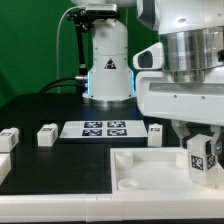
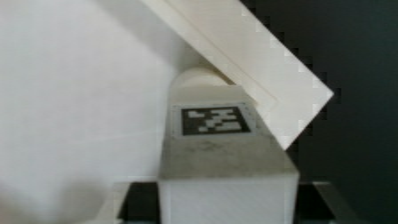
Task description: Assemble one leg
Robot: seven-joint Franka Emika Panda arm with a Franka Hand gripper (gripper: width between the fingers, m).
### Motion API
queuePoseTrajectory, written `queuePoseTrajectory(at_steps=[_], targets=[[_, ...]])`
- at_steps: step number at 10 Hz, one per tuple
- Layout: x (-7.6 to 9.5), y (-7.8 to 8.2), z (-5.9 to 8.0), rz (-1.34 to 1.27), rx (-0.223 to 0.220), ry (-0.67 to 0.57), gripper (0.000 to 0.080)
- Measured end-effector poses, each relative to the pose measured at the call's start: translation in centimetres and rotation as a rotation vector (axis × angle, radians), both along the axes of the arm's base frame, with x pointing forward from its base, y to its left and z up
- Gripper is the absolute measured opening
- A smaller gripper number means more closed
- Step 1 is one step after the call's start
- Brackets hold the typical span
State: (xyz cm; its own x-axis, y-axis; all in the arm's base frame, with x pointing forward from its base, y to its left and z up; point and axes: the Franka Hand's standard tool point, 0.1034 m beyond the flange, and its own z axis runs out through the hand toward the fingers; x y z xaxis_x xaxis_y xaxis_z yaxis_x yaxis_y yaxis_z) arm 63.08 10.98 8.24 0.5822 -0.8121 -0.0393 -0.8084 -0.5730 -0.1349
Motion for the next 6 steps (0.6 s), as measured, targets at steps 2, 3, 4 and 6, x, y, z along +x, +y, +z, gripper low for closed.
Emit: queuePoseTrajectory(at_steps=[2,3,4,6], targets=[[-0.11,-0.08,-0.03,-0.204,0.018,0.030,0.0297],[-0.18,0.00,-0.01,-0.258,0.022,0.044,0.0297],[-0.18,0.04,-0.03,-0.237,0.021,0.041,0.0398],[-0.21,0.17,-0.07,-0.181,0.020,0.035,0.0536]])
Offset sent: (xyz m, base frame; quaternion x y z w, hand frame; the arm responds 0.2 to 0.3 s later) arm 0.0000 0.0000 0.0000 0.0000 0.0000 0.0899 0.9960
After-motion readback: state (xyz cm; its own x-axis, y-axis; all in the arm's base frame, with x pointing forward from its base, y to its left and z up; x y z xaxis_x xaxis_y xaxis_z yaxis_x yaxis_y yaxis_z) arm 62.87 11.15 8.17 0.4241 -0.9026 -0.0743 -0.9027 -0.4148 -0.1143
